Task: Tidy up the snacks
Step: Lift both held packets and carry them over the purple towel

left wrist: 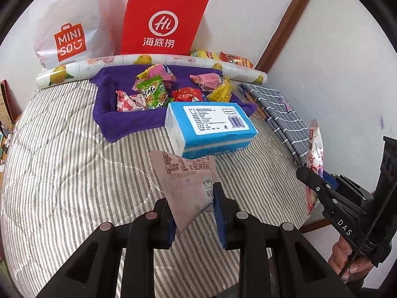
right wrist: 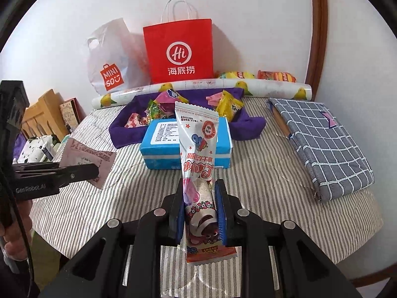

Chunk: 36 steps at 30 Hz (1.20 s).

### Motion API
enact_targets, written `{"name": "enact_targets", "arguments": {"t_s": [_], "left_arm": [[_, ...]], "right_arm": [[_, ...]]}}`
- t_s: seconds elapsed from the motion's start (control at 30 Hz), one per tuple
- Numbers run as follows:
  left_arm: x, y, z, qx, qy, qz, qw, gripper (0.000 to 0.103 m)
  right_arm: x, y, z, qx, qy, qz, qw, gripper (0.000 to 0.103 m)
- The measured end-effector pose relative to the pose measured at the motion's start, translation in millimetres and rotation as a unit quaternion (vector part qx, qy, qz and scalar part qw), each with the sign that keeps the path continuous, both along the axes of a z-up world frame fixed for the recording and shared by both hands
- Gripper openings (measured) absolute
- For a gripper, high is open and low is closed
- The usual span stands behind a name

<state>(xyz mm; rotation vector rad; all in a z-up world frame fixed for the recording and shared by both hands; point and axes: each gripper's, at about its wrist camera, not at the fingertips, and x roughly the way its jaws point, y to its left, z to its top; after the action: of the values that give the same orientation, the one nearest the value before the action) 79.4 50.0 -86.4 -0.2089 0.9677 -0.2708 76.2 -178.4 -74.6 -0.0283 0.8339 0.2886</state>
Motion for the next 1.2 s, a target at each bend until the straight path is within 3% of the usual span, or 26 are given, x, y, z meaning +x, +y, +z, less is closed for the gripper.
{"name": "enact_targets", "arguments": {"t_s": [0.63,1.2], "left_arm": [[17.4,-3.7,25.6,0.012,-0.019,-0.001,0.9997,0.024],[77.9,5.3,38.6,0.025,-0.028,0.004,0.9993,0.025]], "right_arm": [[16.1,-2.0,33.0,0.020,-0.036,-0.001,0.999,0.022],[78.9,8.0,37.2,0.039,-0.037,-0.008,0.999,0.022]]}}
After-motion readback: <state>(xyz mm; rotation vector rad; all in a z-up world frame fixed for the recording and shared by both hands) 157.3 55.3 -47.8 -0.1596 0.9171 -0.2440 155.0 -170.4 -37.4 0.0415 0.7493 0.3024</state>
